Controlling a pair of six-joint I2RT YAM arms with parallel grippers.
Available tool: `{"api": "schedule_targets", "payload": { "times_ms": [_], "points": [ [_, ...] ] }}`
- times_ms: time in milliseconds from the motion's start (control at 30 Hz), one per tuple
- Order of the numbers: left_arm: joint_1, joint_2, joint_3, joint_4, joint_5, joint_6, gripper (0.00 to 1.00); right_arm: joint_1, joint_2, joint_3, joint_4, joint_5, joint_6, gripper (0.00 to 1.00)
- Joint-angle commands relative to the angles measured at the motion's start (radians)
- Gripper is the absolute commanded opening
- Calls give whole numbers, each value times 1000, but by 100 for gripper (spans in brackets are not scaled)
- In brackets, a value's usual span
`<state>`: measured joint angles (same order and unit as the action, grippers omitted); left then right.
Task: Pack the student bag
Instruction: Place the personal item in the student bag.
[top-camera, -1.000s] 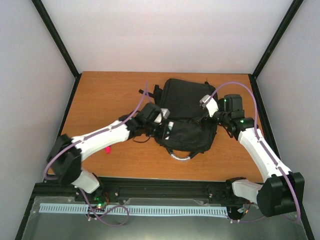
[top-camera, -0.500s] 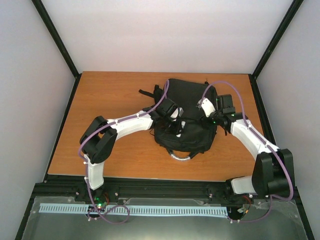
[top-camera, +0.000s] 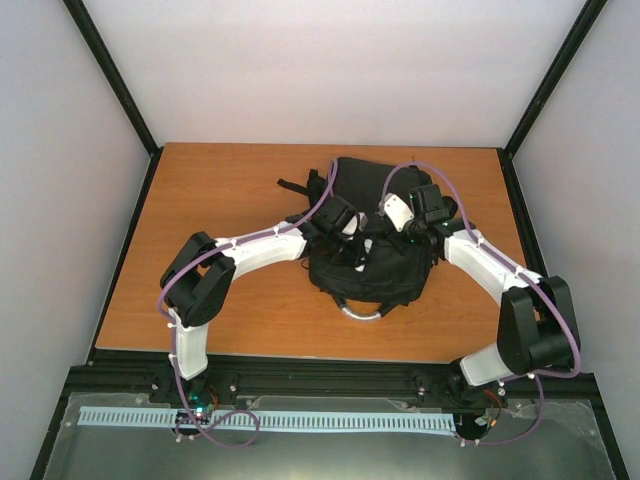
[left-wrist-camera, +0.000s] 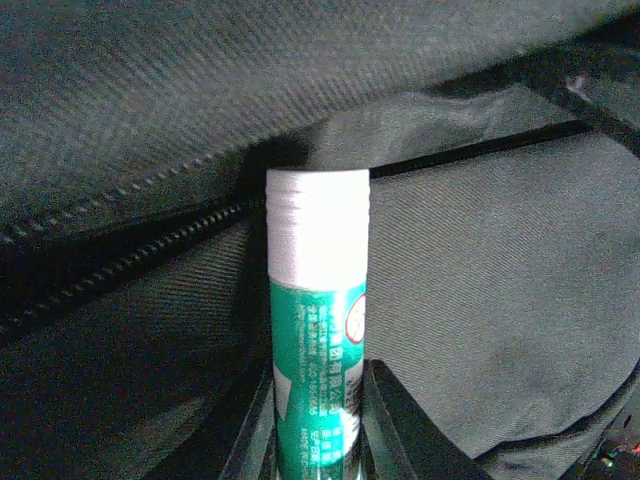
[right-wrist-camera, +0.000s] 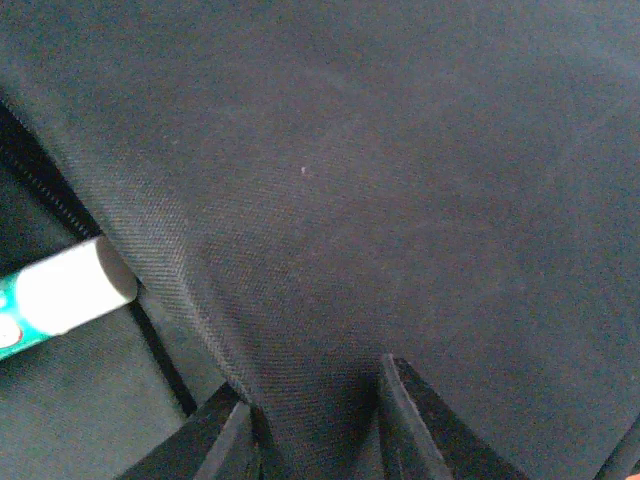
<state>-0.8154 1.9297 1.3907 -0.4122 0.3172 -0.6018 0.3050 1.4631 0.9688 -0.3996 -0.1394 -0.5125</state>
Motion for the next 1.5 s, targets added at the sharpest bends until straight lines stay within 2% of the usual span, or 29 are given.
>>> {"api": "schedule_targets", "payload": {
  "times_ms": [0,67,133,267,400,533,667,900,1000,1167,1367,1467],
  "points": [
    [-8,16,39,63,-8,-27,1,10,47,37,33,51,0,19],
    [-7,26,59,68,-13,-30,1,11,30,36,25,22,-1,8],
    [-7,49,98,58,-11,-28,1,13,-14,30,25,-20,4,4],
    [-2,101,195,34,-40,-26,1,12,-83,14,31,-93,12,3],
    [13,158,294,-7,-140,-44,1,12,-91,-2,27,-123,10,3],
    [22,175,310,4,-168,-76,4,11,-92,-9,23,-135,12,3],
    [20,127,254,33,-160,-92,23,11,-96,-21,22,-127,11,3],
    [15,-51,80,64,-151,-88,45,7,-123,-35,14,-118,12,3],
    [11,-116,8,69,-135,-81,52,4,-146,-52,21,-138,17,3],
    [-10,-189,-112,104,-73,-52,51,3,-144,-51,15,-145,17,3],
    [-27,-200,-219,141,-25,-75,38,2,-135,-52,15,-154,14,3],
    [-27,-173,-230,164,-44,-83,34,4,-127,-51,14,-159,15,3]
  ]
}}
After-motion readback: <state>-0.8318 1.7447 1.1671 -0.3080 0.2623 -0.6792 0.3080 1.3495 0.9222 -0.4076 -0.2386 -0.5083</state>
